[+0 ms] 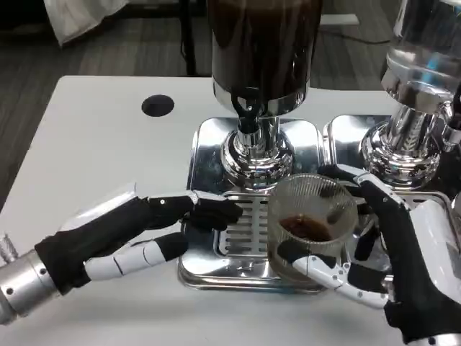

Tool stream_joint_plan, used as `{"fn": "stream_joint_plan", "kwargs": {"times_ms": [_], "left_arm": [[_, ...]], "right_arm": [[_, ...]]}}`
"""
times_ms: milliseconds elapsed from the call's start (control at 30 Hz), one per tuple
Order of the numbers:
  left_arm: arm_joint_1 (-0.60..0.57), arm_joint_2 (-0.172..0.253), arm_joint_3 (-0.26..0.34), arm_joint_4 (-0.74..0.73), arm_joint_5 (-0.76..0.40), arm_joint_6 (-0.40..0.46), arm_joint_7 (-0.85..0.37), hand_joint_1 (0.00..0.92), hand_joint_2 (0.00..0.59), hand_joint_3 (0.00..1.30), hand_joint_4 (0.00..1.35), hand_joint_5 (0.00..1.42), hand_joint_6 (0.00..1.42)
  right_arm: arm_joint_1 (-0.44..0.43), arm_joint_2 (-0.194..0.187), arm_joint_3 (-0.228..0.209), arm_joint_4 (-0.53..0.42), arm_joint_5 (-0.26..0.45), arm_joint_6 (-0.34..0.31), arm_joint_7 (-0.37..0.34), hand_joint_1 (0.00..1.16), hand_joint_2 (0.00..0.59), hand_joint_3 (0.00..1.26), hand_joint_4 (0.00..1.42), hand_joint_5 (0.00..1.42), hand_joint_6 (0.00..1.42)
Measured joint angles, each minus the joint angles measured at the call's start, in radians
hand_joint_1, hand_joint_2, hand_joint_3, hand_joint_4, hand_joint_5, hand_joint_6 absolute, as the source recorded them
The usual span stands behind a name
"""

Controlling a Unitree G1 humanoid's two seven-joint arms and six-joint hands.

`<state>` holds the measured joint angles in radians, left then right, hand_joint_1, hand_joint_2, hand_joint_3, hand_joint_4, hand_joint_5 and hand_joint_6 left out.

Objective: Grasp the cup under the faucet to collect the drink, then remove the cup.

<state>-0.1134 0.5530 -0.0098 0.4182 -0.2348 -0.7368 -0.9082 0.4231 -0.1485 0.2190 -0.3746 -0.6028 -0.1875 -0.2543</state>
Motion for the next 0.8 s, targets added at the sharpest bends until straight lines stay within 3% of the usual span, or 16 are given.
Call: {"fn": "stream_joint_plan", "kwargs": {"times_ms": [333, 800], "left_arm": [[0.025, 0.009, 0.022, -0.027, -0.026, 0.033, -0.004, 0.000, 0.141, 0.29, 0.26, 0.29, 0.33], [0.026, 0.010, 0.029, -0.034, -0.028, 0.043, -0.014, 0.000, 0.141, 0.29, 0.26, 0.29, 0.33]], "right_arm": [[0.054, 0.003, 0.003, -0.035, -0.001, 0.000, 0.003, 0.69, 0.219, 0.46, 0.58, 0.80, 1.08], [0.061, 0.004, 0.005, -0.046, -0.001, -0.001, 0.003, 0.69, 0.226, 0.48, 0.60, 0.82, 1.08]]}}
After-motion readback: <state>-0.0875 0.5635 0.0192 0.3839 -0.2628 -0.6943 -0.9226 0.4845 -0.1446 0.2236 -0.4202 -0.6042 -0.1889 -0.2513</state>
